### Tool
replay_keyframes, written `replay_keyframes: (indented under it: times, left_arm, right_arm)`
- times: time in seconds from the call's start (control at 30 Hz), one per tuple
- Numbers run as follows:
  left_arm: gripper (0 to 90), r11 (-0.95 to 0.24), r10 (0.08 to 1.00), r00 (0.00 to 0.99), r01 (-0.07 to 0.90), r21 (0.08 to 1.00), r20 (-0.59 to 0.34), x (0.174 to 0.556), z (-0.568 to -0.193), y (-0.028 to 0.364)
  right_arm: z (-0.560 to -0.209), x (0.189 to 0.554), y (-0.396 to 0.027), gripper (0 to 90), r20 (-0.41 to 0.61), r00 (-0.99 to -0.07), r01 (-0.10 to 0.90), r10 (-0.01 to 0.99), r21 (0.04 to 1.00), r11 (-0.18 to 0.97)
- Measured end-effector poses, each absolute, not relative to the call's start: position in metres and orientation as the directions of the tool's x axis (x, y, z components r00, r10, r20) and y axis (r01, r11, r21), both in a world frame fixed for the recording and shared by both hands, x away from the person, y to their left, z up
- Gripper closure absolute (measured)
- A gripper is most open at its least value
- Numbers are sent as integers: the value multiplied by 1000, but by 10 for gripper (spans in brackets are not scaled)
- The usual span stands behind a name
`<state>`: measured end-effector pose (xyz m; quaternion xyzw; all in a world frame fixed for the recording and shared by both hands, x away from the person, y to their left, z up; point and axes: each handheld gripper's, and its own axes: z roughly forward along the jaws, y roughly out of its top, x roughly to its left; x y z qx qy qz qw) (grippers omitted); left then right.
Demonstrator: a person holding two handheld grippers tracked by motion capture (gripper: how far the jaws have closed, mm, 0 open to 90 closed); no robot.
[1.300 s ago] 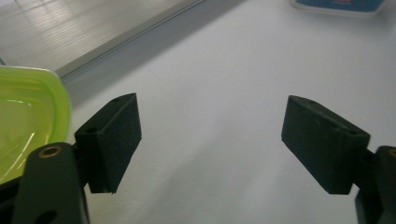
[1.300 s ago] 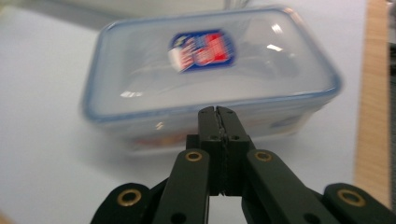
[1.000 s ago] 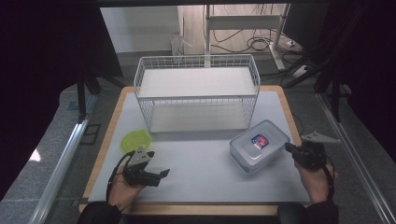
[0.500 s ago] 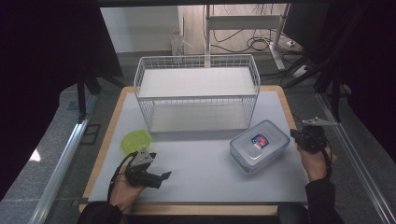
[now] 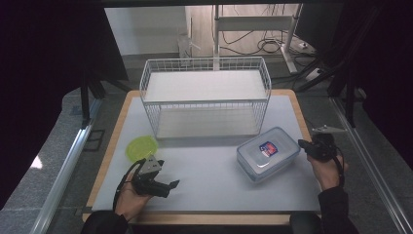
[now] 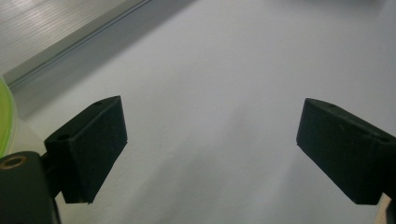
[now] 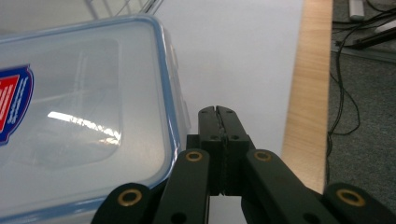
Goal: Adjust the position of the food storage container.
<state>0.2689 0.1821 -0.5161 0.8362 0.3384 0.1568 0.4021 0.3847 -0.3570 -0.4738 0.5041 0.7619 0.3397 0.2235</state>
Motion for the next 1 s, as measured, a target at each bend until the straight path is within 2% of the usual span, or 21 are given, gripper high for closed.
replay_keyframes:
  times: [0.3,0.73,1.0]
  left_arm:
    - [85,-450,692,722,440,777,-8,269,-516,182]
    - [87,-439,713,701,460,772,-12,269,-516,179]
    - [137,-427,726,688,466,775,-14,269,-514,178]
  right_arm:
    - [-478,369,-335,900,-11,-467,615,884,715,333]
    - [-479,356,-312,900,12,-525,603,851,711,362]
    - [-479,344,-300,900,50,-569,598,821,710,372]
